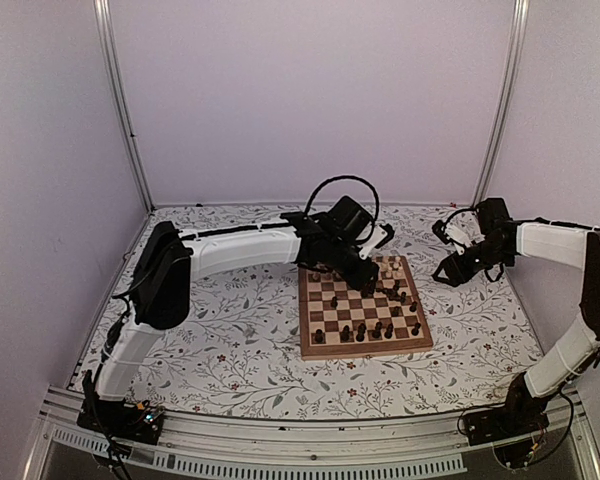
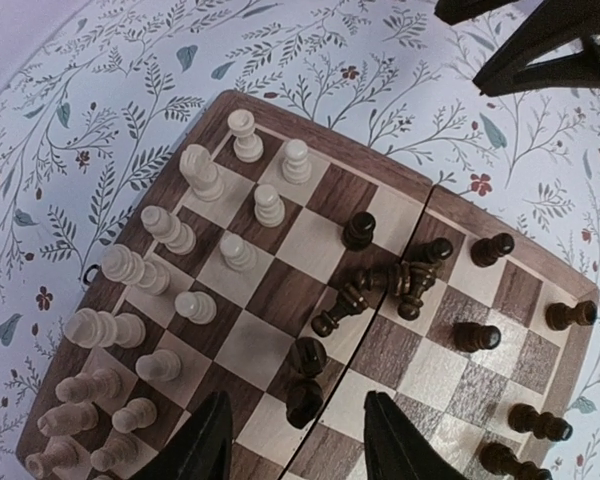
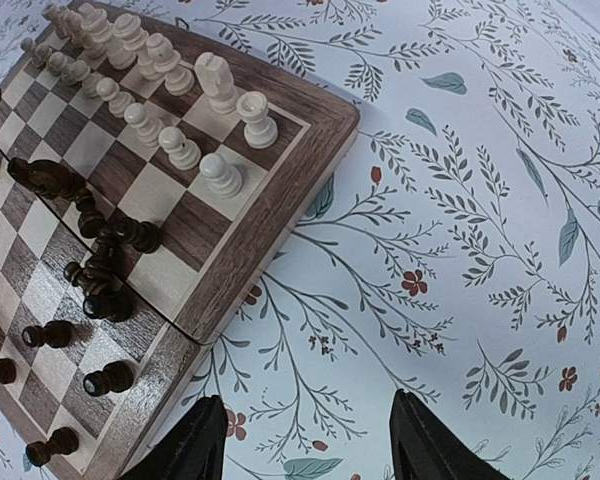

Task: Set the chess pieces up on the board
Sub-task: Pick up the chess piece from the chessboard.

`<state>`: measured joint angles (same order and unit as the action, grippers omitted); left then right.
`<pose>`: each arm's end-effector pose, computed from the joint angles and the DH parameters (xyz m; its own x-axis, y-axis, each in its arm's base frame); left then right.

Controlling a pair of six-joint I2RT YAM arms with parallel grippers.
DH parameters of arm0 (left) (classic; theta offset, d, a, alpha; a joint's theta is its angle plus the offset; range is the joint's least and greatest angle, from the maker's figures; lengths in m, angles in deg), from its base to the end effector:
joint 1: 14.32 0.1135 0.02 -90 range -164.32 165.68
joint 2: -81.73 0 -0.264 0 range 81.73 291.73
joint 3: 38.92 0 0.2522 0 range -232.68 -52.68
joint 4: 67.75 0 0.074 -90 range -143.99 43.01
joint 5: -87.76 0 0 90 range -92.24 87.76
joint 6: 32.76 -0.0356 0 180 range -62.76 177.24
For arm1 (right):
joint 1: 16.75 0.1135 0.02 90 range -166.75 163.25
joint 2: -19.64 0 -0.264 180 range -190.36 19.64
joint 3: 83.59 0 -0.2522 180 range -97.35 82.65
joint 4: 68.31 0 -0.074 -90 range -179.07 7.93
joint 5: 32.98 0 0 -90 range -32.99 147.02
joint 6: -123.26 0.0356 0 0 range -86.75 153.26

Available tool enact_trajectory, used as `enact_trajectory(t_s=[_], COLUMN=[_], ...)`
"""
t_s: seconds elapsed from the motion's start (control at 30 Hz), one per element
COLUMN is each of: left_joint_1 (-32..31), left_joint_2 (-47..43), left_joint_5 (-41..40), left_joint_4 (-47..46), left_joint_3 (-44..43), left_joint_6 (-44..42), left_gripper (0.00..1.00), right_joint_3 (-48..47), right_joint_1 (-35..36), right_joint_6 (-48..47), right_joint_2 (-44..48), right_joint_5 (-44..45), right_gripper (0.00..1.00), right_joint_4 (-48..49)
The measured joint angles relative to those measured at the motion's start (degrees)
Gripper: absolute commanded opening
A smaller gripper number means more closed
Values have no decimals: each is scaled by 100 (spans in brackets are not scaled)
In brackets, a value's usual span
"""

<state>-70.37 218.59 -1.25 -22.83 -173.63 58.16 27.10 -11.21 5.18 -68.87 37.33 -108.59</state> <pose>0.3007 -0.4477 0.2043 -0.4223 0.5985 -0.6808 0.8293 0.5583 -0.0236 0.3033 0.0415 0.2018 -0.6336 -0.5067 -0.5847 -0.6341 0.7731 0.0170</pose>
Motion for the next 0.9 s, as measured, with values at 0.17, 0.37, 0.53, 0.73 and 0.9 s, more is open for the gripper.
enact_trajectory(t_s=[0.17,0.37,0.53,0.73,0.9], left_joint_1=[22,61,87,96,101], left_joint_2=[136,380,407,407,407], left_joint_5=[28,109,157,297,378], left_joint_4=[2,26,50,52,57], left_joint_3=[0,0,0,0,0], left_joint_6=[0,0,-15,-20,-28], left_gripper=[47,44,29,16,8], right_joint_3=[0,0,0,0,0], right_joint_1=[0,0,0,0,0], right_joint_6=[0,0,-2,-2,-2], right_joint_2=[-17,-28,-52,-66,-90], right_joint_5=[0,0,-2,-4,-4], right_gripper=[59,59,59,59,59], right_joint_4=[-2,-2,-2,-2,-4])
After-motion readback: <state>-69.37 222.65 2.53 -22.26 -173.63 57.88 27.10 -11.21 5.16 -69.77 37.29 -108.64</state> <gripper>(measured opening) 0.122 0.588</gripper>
